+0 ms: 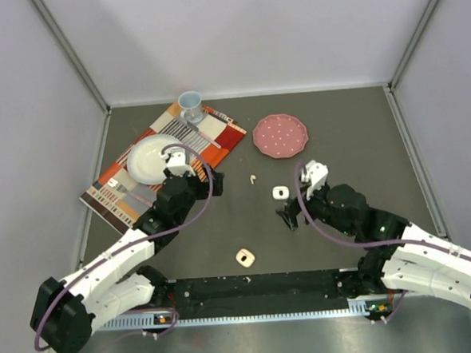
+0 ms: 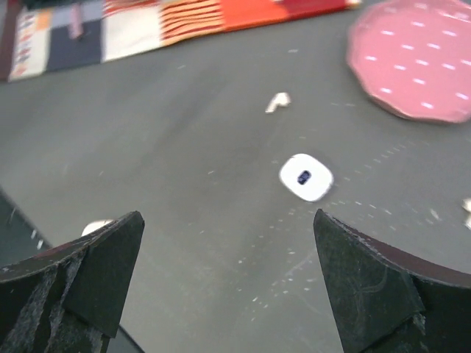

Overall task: Insert the wireless bluetooth earbuds into the charging case
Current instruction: Move the charging case to the center of the board.

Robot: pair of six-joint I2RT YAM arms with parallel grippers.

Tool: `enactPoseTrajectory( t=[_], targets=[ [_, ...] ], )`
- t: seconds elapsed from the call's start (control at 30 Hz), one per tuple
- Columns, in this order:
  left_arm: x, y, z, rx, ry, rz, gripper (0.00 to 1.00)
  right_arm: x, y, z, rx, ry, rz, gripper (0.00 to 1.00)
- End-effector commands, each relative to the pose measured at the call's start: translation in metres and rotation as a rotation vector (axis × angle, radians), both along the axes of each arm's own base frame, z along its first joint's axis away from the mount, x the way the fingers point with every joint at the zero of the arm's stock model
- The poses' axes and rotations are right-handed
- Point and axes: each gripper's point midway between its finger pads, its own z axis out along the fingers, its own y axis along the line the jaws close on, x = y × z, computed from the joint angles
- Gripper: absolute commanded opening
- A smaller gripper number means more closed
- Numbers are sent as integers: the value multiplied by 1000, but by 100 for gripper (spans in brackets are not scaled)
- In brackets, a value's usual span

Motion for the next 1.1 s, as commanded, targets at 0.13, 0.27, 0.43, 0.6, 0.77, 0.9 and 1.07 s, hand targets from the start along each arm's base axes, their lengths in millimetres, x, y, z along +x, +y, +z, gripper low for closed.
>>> enactPoseTrajectory(
  t=[0.13,0.27,0.43,0.6,0.77,0.9,1.07],
  targets=[
    [-5,42,-2,5,0,60,99,-48,59,-15,-75,-155,594,99],
    [-10,45,3,-14,-19,53,99,-53,65,-49,-218,-110,673,99],
    [-12,49,2,-2,-25,59,99,-71,79,-67,-290,-158,836,99],
    [-12,49,5,-5,-27,60,99,-81,102,-67,-282,-203,931,99],
    [-12,55,4,-7,-29,86,99,-61,129,-65,-178,-37,678,99],
    [-13,61,1,2,-24,112,99,-67,145,-74,-200,-13,563,99],
    [-13,66,-1,6,-19,126,99,-75,163,-79,-201,88,367,99]
  ],
)
